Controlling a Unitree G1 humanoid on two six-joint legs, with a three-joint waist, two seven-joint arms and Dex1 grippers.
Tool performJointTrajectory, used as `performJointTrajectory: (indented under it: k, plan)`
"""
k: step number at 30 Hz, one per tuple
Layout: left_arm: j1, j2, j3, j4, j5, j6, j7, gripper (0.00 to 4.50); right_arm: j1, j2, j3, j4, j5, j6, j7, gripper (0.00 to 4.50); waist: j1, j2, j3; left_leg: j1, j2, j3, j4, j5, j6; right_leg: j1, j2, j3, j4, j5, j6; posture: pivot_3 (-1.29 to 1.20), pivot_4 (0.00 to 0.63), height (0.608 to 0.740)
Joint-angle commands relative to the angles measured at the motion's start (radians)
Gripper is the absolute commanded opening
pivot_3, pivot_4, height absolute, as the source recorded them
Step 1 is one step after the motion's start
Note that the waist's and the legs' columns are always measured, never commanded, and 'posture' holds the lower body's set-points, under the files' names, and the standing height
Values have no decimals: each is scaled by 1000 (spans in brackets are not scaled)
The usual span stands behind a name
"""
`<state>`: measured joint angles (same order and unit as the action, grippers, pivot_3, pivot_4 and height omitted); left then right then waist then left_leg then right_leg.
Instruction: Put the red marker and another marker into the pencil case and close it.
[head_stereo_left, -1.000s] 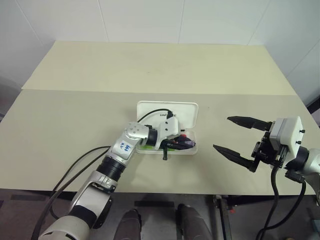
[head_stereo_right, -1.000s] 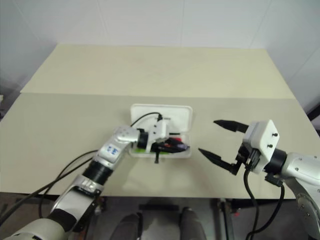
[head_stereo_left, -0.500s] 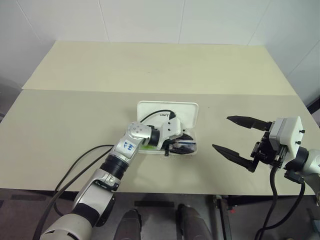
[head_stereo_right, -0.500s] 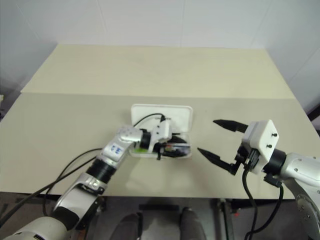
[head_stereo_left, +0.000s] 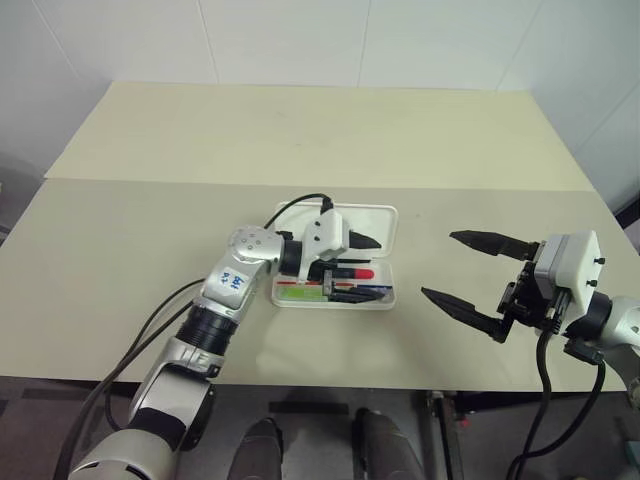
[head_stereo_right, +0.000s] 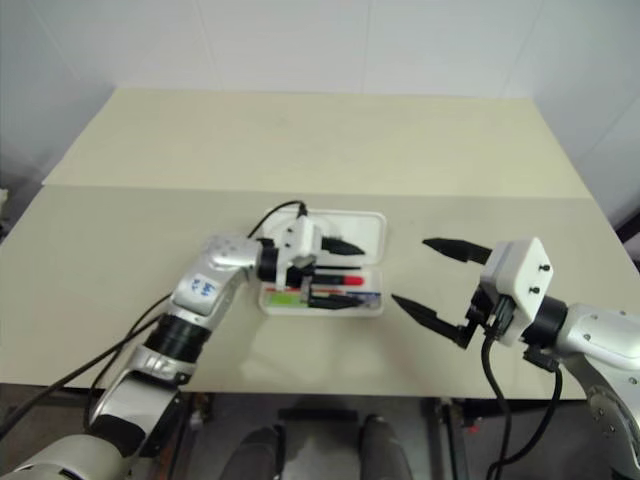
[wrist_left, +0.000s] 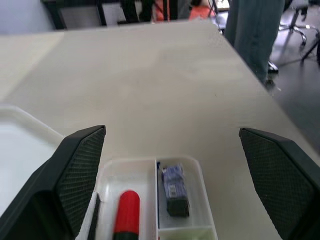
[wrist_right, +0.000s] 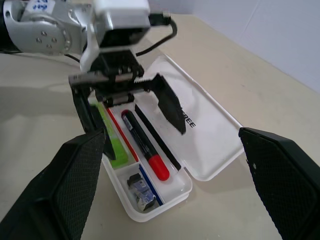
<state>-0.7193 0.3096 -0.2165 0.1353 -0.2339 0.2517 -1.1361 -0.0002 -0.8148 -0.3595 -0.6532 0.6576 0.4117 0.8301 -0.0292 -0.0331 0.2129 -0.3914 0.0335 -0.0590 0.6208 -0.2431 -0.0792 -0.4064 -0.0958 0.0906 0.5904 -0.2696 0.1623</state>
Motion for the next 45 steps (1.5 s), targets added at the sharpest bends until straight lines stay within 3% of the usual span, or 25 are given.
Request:
performJointTrajectory:
  k: [1, 6, 9, 15, 20, 27, 38, 45]
  plan:
    - [55, 74, 94, -151, -117, 83, -22, 4476, -15, 8, -1, 8, 8, -26, 12, 4500, -4, 0, 0, 0, 0, 0, -1, 0, 0, 0, 0, 0, 0, 0, 0, 0, 150, 740]
    - [147, 183, 306, -192, -213, 108, 53, 4476, -54, 8, 35, 60, -1, -44, 41, 4500, 0, 0, 0, 1, 0, 0, 0, 0, 0, 0, 0, 0, 1, -1, -2, 0, 150, 740]
    - [174, 231, 403, -166, -257, 120, 80, 3865, -81, 8, 52, 92, -4, -57, 59, 4500, 1, 0, 0, 1, 0, 0, 1, 0, 0, 0, 0, 0, 1, -2, -4, 0, 150, 740]
    - [200, 302, 469, -62, -217, 14, 97, 1829, -155, 9, 88, 165, -10, -92, 119, 4500, 1, 0, 0, 1, 0, 0, 1, 0, 0, 1, 0, 0, 0, -2, -4, 0, 150, 740]
    - [158, 324, 440, 73, -139, -71, 154, 142, -208, 1, 120, 204, -5, -100, 179, 4500, 1, 0, 0, 1, 0, 0, 0, 0, 0, 0, 0, 0, 0, -1, -3, 0, 150, 740]
    - [36, 249, 370, 276, -42, -137, 267, 62, -245, 3, 143, 221, -20, -97, 196, 4500, 4, 0, 0, 0, 0, 0, 0, 0, 0, 1, 0, 0, 0, 2, 2, 0, 150, 740]
    - [-103, 111, 259, 470, 18, -211, 250, 62, -228, 11, 137, 192, -27, -91, 166, 4500, 3, 0, 0, 0, 0, 0, -1, 0, 0, 0, 0, -1, 1, 3, 5, 0, 150, 740]
    - [-128, 104, 259, 495, -5, -256, 184, 62, -213, 12, 128, 176, -22, -92, 151, 4500, 2, 0, 0, 0, 0, 0, -2, 0, 0, 0, 0, -1, 1, 3, 5, 0, 150, 740]
